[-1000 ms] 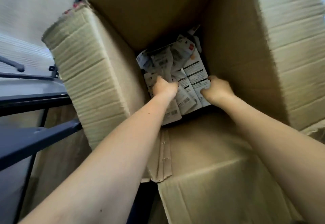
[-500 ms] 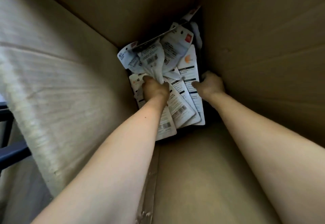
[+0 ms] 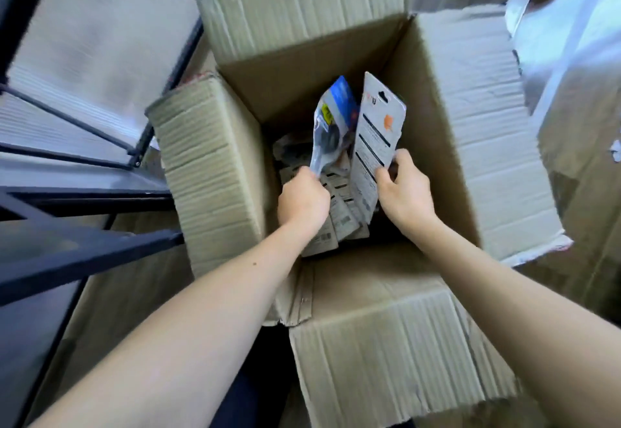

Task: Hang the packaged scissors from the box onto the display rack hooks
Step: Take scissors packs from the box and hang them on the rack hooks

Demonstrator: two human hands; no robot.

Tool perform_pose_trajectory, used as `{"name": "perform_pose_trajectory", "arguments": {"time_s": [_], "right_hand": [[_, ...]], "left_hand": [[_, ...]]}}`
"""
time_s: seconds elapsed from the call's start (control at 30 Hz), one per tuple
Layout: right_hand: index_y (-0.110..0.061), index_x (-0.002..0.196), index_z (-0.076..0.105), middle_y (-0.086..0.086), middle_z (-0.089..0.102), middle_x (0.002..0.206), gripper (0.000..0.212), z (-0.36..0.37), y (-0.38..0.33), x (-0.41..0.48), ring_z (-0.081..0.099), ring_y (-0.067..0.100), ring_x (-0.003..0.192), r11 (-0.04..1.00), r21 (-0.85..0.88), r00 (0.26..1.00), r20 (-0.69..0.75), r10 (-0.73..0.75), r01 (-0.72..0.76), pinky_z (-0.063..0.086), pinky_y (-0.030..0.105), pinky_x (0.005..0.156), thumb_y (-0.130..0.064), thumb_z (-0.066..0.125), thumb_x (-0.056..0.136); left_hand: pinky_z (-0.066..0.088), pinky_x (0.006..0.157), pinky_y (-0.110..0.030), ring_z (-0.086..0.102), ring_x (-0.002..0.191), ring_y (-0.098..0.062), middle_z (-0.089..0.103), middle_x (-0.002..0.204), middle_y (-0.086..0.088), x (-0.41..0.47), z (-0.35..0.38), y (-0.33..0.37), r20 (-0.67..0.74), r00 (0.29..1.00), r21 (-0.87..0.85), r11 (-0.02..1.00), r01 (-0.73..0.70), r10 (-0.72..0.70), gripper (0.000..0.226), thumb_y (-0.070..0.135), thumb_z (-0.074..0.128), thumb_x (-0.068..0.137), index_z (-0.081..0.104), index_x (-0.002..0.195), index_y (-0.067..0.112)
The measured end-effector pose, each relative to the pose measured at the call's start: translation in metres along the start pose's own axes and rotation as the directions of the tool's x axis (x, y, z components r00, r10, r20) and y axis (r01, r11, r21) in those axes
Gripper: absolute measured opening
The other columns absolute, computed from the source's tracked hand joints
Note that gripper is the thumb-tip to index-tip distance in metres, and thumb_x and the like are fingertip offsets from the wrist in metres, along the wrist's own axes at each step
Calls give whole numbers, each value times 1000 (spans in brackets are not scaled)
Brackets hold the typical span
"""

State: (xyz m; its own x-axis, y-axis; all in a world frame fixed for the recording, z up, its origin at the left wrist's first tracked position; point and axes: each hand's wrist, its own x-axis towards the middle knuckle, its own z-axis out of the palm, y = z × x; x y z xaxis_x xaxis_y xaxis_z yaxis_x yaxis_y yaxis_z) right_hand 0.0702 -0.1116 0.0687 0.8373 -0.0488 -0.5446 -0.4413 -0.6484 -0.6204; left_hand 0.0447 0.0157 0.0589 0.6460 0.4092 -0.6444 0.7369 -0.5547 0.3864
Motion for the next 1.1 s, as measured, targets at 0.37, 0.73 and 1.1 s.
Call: {"name": "perform_pose_trajectory", "arguments": {"time_s": [0.37,0.73,1.1], "right_hand": [[-41,128,29,-6,59,98,55,-122,-151,-137,56,15,82,871,289,914,-209,-349,398,43,19,69,-4,46,91],[-49,70,68,-24,57,72,24,-193,-298,-314,50,23,91,630,382,736,-314,-600,676,41,34,87,-49,47,81],[-47,84,70,-21,58,83,12,-187,-400,-523,54,22,92,284,282,376,-365,-852,917,48,41,81,-49,63,75]], "left_hand": [[46,72,-24,54,58,7,62,71,10,-165,-131,80,-254,940,-682,648,-340,226,32,9,32,99,55,77,15],[46,65,-15,59,67,-1,67,67,15,-338,-290,55,-375,785,-695,411,-590,493,25,15,38,97,59,87,24],[38,56,-8,55,60,2,60,64,22,-493,-425,-40,-586,542,-494,264,-828,603,19,37,43,87,58,81,28]]}}
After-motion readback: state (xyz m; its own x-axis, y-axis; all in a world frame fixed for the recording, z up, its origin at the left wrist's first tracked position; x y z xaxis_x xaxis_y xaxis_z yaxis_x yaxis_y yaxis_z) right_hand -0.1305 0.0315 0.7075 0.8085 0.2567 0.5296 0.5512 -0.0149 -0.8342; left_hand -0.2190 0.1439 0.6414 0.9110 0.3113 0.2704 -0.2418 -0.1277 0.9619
